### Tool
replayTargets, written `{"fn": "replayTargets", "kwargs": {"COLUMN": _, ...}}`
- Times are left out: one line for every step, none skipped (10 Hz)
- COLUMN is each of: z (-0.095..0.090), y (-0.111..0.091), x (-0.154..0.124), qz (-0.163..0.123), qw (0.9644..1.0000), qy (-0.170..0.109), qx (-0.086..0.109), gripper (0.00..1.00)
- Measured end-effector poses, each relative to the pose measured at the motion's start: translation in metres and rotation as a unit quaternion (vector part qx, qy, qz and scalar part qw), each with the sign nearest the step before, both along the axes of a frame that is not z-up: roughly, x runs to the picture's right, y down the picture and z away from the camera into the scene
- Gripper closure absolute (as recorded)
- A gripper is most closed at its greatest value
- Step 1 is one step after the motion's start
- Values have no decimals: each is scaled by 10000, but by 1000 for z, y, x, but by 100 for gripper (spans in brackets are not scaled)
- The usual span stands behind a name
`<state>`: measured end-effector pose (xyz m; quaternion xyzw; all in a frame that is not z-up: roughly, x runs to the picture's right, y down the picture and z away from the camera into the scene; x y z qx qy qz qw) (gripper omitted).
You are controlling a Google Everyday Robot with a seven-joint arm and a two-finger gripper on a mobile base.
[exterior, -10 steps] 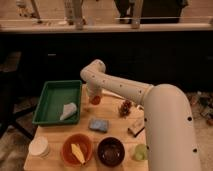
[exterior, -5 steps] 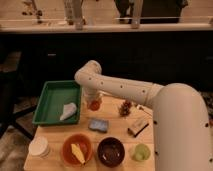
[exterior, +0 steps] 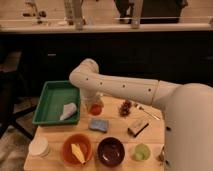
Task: Place apple in purple bowl
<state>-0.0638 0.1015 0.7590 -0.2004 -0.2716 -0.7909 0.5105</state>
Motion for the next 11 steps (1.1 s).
{"fn": "replayTargets", "kwargs": {"z": 0, "y": 0, "x": -3, "qz": 0, "qw": 10000, "qy": -26, "qx": 2, "gripper": 100}}
{"fn": "replayTargets", "kwargs": {"z": 0, "y": 0, "x": -2, "qz": -1, "qw": 10000, "qy": -22, "qx": 3, "gripper": 100}}
{"fn": "replayTargets", "kwargs": {"z": 0, "y": 0, "x": -1, "qz": 3, "qw": 10000, "qy": -14, "qx": 4, "gripper": 100}}
{"fn": "replayTargets", "kwargs": {"z": 0, "y": 0, "x": -2, "qz": 0, "qw": 10000, "qy": -15, "qx": 3, "gripper": 100}}
{"fn": "replayTargets", "kwargs": {"z": 0, "y": 0, "x": -2, "qz": -3, "qw": 10000, "qy": -18, "qx": 2, "gripper": 100}}
{"fn": "replayTargets", "kwargs": {"z": 0, "y": 0, "x": -2, "qz": -6, "qw": 10000, "qy": -15, "qx": -3, "gripper": 100}}
{"fn": "replayTargets", "kwargs": {"z": 0, "y": 1, "x": -1, "qz": -3, "qw": 10000, "qy": -6, "qx": -34, "gripper": 100}}
{"fn": "replayTargets", "kwargs": {"z": -1, "y": 9, "x": 1, "qz": -6, "qw": 9999, "qy": 31, "qx": -156, "gripper": 100}}
{"fn": "replayTargets", "kwargs": {"z": -5, "y": 17, "x": 3, "qz": 23, "qw": 9997, "qy": 65, "qx": -223, "gripper": 100}}
{"fn": "replayTargets", "kwargs": {"z": -12, "y": 28, "x": 6, "qz": 57, "qw": 9995, "qy": 115, "qx": -278, "gripper": 100}}
{"fn": "replayTargets", "kwargs": {"z": -23, "y": 44, "x": 10, "qz": 90, "qw": 9992, "qy": 187, "qx": -339, "gripper": 100}}
